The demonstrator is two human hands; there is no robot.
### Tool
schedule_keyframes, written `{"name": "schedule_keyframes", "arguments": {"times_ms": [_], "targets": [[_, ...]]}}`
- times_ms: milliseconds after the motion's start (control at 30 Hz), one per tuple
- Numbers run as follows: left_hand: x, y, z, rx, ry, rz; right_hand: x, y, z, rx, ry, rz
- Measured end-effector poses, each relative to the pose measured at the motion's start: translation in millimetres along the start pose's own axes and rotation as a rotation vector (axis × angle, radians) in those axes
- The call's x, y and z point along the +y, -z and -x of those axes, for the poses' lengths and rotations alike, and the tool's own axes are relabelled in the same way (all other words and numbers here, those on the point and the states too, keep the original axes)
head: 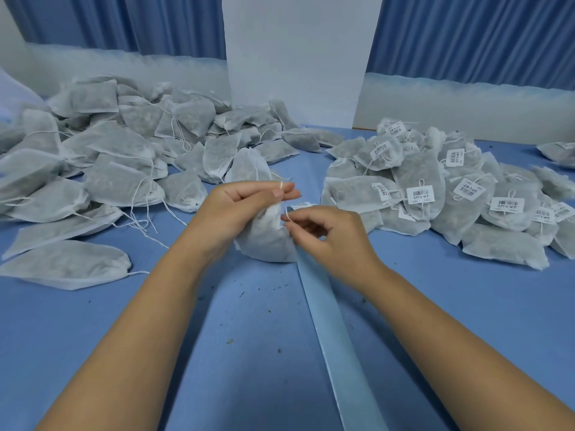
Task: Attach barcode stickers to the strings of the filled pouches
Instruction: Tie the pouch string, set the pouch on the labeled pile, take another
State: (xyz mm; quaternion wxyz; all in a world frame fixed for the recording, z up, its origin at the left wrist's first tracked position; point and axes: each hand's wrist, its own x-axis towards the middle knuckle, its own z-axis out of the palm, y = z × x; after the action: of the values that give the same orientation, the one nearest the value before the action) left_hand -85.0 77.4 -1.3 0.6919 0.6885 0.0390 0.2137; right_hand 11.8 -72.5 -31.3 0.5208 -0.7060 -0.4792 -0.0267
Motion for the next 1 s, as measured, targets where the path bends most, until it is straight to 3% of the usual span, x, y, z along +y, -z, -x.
{"name": "schedule_keyframes", "arguments": {"times_ms": [200, 300, 367, 467, 700, 867, 1000], "targets": [[4.6, 3.9, 4.5, 0.041, -0.025, -0.311, 0.6, 10.5, -3.2, 0.092, 0.272, 0.242], [7.7, 2.4, 7.5, -0.092, 0.021, -0.516, 2.8, 16.6, -4.6, 0.106, 0.363, 0.330], [11.4, 0.5, 10.1, -0.196, 0.088, -0.528, 3.6, 17.6, -5.2, 0.106, 0.376, 0.325], [15.4, -1.8, 11.4, -0.249, 0.175, -0.499, 3.6, 13.7, -5.0, 0.097, 0.272, 0.196], [13.5, -3.9, 8.2, -0.178, 0.178, -0.442, -3.1, 7.1, -5.7, -0.009, -0.185, -0.072], [11.0, -1.6, 6.9, -0.142, 0.146, -0.331, -10.4, 9.8, -6.1, -0.123, -0.249, -0.182], [10.0, -2.7, 5.5, -0.156, 0.144, -0.269, -11.2, 8.1, -5.7, -0.041, -0.264, -0.137]]}}
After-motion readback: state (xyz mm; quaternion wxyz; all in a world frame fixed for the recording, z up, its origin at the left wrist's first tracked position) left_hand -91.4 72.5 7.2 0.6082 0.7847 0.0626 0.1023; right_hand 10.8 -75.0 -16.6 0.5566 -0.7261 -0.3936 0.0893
